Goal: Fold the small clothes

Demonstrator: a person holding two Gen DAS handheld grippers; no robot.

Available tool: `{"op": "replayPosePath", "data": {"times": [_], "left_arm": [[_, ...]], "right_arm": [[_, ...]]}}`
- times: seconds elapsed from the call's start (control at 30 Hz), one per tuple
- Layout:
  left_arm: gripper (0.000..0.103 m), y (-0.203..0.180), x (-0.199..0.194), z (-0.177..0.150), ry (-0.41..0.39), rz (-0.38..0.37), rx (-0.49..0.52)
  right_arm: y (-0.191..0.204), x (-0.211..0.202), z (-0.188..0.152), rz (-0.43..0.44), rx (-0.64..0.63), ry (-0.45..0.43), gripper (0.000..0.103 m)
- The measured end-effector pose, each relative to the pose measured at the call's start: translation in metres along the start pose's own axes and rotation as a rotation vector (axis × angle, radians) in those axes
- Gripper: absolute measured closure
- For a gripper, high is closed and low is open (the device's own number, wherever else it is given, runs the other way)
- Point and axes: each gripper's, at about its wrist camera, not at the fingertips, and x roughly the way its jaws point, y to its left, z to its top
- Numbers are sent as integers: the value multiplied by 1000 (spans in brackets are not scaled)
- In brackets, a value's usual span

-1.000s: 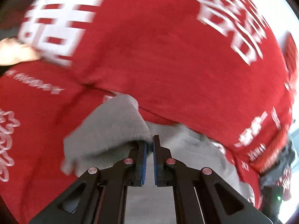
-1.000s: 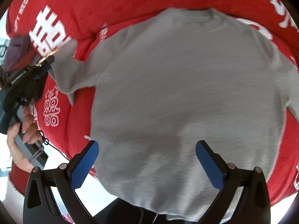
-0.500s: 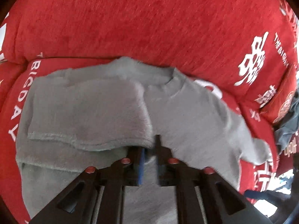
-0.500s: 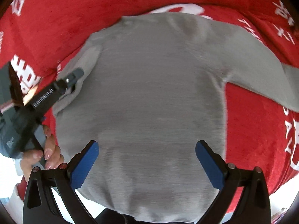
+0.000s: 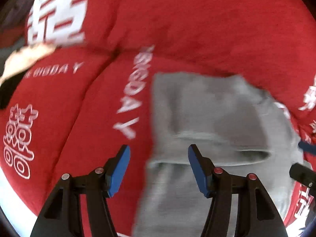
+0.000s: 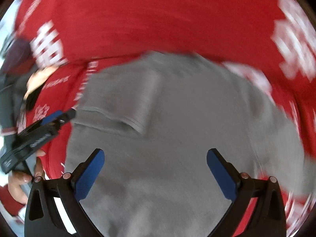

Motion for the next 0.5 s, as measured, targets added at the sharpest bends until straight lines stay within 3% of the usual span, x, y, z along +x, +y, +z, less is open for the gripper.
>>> {"op": "replayPosePath", "data": {"times": [0.17,0.37,0.43,0.47,0.5], "left_arm": [[41,21,24,-11,37,-25,3],[41,24,11,-23,32,-41,32],[41,16,17,-21,50,-26,52],[41,12,21,-21,58,-7,59],[41,8,24,-18,46,3,60]], "right_arm": [[78,54,37,-41,-304,-12,1],[115,118,42,-152,-484,51,2],[119,130,40,-207,-509,61,14],[119,131,40,-191,-497,50,30],[118,129,42,-160,-468,37,62]]}}
